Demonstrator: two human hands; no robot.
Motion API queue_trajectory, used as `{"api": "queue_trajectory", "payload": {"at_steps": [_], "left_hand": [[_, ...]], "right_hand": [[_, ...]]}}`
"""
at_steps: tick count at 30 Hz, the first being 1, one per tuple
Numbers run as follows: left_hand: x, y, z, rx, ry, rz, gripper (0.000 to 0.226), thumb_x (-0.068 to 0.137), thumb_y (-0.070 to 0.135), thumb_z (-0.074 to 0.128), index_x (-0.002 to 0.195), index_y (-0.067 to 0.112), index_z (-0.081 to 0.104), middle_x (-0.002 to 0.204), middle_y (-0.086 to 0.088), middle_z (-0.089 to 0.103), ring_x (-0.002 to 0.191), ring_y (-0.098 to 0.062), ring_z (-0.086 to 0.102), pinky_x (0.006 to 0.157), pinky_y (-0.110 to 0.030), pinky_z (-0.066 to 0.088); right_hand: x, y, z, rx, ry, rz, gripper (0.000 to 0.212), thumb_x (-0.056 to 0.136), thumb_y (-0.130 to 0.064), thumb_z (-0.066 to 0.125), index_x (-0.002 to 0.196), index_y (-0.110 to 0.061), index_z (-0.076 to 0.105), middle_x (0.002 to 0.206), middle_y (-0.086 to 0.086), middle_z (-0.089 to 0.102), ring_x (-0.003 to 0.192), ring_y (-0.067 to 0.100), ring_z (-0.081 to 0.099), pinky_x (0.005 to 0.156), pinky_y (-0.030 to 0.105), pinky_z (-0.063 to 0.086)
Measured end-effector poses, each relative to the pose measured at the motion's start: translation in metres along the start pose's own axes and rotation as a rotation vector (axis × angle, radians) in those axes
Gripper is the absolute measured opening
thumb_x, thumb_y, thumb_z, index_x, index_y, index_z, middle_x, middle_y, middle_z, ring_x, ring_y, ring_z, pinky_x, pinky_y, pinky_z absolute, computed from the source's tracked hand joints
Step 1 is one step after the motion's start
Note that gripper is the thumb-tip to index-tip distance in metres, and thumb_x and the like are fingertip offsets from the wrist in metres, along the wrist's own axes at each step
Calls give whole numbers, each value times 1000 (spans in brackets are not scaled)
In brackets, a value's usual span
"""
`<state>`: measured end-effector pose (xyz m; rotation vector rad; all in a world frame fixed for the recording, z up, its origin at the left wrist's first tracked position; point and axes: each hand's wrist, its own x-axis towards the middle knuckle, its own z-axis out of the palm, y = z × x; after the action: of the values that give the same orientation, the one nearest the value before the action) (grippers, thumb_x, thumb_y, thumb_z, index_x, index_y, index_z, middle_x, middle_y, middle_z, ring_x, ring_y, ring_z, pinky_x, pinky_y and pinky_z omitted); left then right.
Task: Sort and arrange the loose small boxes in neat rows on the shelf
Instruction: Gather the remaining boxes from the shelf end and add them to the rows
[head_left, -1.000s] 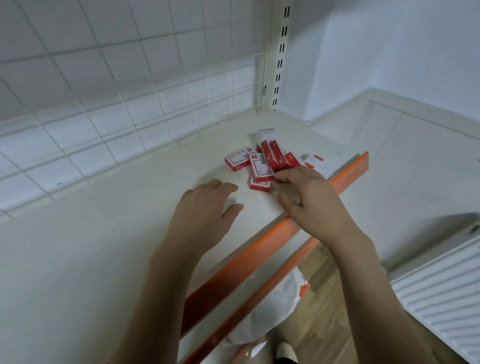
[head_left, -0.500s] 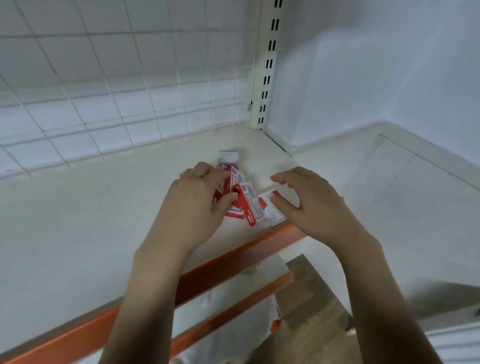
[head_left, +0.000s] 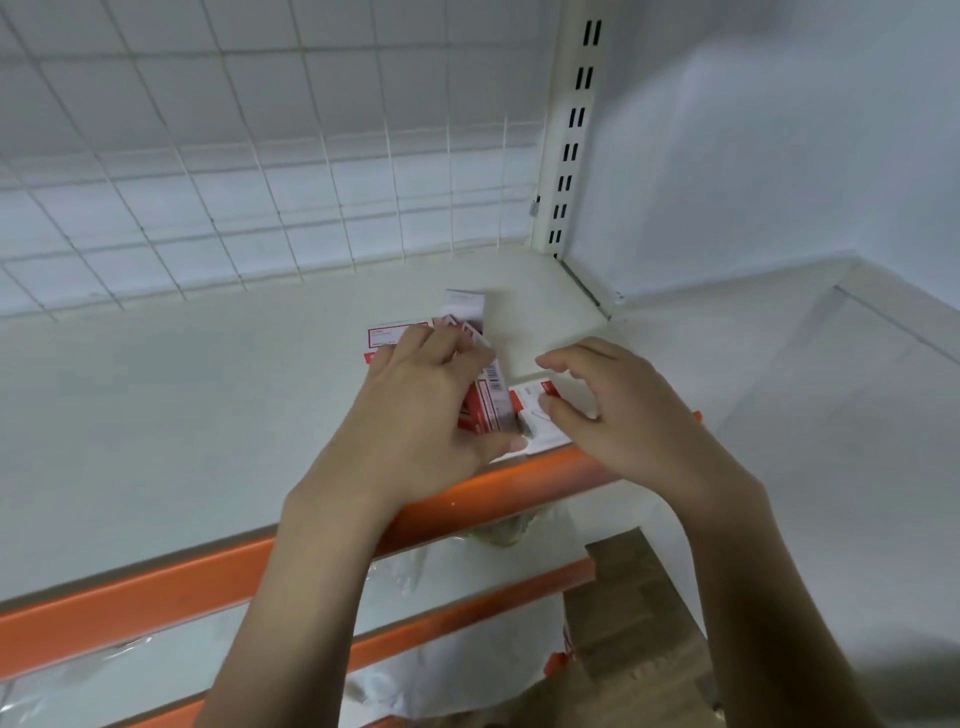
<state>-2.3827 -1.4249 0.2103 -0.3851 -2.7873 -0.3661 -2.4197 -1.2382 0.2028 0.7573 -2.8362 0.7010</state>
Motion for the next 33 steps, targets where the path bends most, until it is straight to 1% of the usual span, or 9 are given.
{"api": "queue_trajectory", "payload": {"at_steps": [5,8,12,16,19,22,26,30,33], "left_hand": [[7,5,4,42,-81,19,79,64,63,54,132,23,49,132,5,44,119,-18,30,96,-32,20],[11,3,8,102,-127,40,77,71,59,62,137,26,41,139,8,36,124,-16,25,97,-29,14],[16,5,10,178,-158,68,78,74,56,62,141,26,35,145,9,33,128,-15,23,95,-28,11],[15,6,2,184,-73,56,70,71,52,68,131,20,50,131,2,49,119,-24,37,90,-33,21],[4,4,-10,161,74,33,68,64,54,60,115,9,63,109,-10,61,98,-37,53,78,-38,34],[-9,1,-19,129,140,-24,74,64,58,48,117,8,61,108,-12,59,93,-37,56,78,-43,42],[-27,2,-22,-6,173,-94,78,64,52,58,128,6,53,114,-13,51,95,-33,57,85,-44,48],[-39,4,-22,-92,223,-146,76,64,26,80,129,1,50,117,-14,44,93,-24,56,82,-31,47],[-48,-2,-25,-126,259,-190,76,67,15,81,132,-1,46,121,-14,39,95,-13,47,83,-24,44]], "right_hand": [[-10,10,0,40,12,-17,37,90,-28,55,126,-22,53,120,-7,54,110,10,50,88,22,38],[-16,13,2,64,13,-19,36,91,-30,54,125,-22,53,118,-8,55,109,8,49,86,20,36],[-19,16,0,89,10,-40,41,88,-35,57,127,-22,52,121,-9,53,114,8,46,91,21,36],[-17,16,-6,86,-65,-58,54,84,-41,61,133,-24,46,130,-11,47,121,8,41,95,24,37],[-13,15,-9,95,-105,-61,62,80,-42,66,135,-25,43,134,-12,44,124,7,37,100,27,37],[-7,13,-8,100,-163,-54,70,77,-42,70,137,-24,40,136,-12,40,126,6,33,103,25,31],[1,11,-3,73,-237,-30,70,77,-46,68,137,-25,41,134,-11,43,125,8,36,101,26,32],[5,7,1,31,-136,-32,58,70,-46,73,119,-24,51,110,-11,53,105,10,48,86,26,39],[8,-2,2,45,-6,-41,56,68,-43,77,112,-23,50,103,-10,50,95,11,50,77,27,42]]}}
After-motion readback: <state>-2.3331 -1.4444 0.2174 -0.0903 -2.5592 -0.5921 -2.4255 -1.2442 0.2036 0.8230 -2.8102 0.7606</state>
